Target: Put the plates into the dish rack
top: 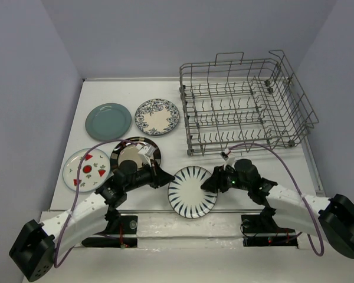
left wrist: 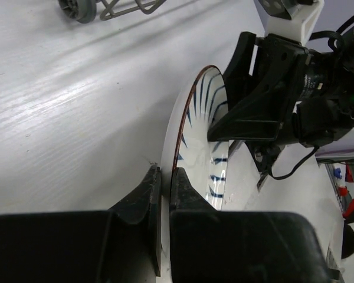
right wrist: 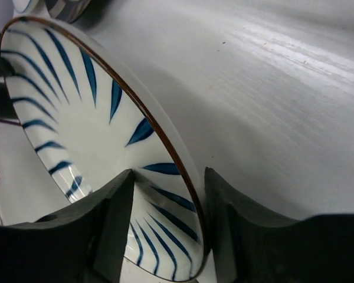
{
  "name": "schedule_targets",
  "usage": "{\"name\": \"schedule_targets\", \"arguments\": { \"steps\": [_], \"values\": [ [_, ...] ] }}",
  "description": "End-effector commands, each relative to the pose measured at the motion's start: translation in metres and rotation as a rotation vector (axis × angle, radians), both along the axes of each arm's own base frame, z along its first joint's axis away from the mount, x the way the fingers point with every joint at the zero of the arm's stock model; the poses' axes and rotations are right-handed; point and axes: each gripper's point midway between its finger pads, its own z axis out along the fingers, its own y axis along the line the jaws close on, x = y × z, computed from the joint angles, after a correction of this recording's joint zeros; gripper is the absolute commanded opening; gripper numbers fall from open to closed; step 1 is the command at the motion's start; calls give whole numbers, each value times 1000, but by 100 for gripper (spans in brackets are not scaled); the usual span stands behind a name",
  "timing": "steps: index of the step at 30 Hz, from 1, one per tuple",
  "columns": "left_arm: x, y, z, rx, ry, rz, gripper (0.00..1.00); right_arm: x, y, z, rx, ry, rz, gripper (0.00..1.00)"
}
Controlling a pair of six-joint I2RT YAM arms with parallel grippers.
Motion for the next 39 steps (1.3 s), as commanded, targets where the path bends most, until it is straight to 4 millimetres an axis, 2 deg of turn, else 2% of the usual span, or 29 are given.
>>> {"name": "schedule_targets", "arguments": {
  "steps": [1,4,5,7,9,14,15,16,18,19,20,21,22,23,24,26,27,28,29,30,31,32,33,34,35,36,37,38,39],
  "values": [
    [-3,-21,101,-234,-196,-96,5,-24,29,54,240,-144,251,44],
    [1,-21,105,-216,-210,-85,5,-28,30,62,271,-154,275,28],
    [3,-21,106,-199,-215,-79,5,-31,30,68,287,-163,290,18],
    [7,-19,108,-176,-236,-62,5,-34,31,80,320,-181,301,9],
    [12,-18,113,-158,-247,-41,5,-37,31,93,352,-199,314,7],
    [23,-9,125,-79,-282,18,8,-33,30,143,403,-252,286,7],
    [27,-6,129,-64,-289,44,14,-33,28,159,419,-283,280,7],
    [27,-3,140,-56,-305,53,30,-27,28,179,406,-310,250,7],
    [32,4,155,-31,-355,85,51,-20,24,206,398,-362,209,7],
    [32,8,164,-25,-382,96,62,-16,22,207,355,-357,186,7],
    [34,13,171,-13,-400,115,80,-4,19,218,335,-379,124,7],
    [37,20,185,9,-436,146,97,2,16,253,353,-436,92,7],
    [37,25,196,8,-467,166,99,9,15,253,304,-426,65,7],
    [38,30,196,32,-474,181,99,16,13,262,290,-441,34,7],
    [42,38,204,52,-491,220,99,27,7,294,298,-502,-35,7],
    [43,48,209,86,-521,253,99,54,-3,308,222,-559,-161,7],
    [46,54,210,105,-539,281,99,61,-11,333,209,-629,-202,7],
    [46,57,211,113,-546,296,99,69,-16,343,185,-665,-241,7],
    [46,59,205,129,-542,297,99,91,-25,346,122,-684,-345,7],
    [51,67,203,148,-544,343,99,102,-35,356,84,-716,-407,7],
    [51,70,201,150,-551,353,99,114,-51,378,40,-788,-476,7],
    [53,71,188,175,-541,358,99,137,-63,376,-37,-793,-572,7],
    [53,71,183,181,-537,359,99,148,-74,383,-75,-811,-625,7],
    [53,72,178,187,-534,359,99,161,-95,402,-118,-859,-698,7],
    [54,72,166,203,-523,353,99,172,-110,408,-162,-870,-760,7],
    [54,72,162,209,-520,353,99,193,-116,401,-225,-859,-788,7],
    [53,72,160,211,-517,348,99,210,-144,404,-287,-869,-856,7],
    [52,71,160,215,-520,340,99,217,-139,405,-295,-874,-839,7],
    [51,72,162,214,-530,339,99,241,-163,408,-345,-870,-895,7]
  ]
}}
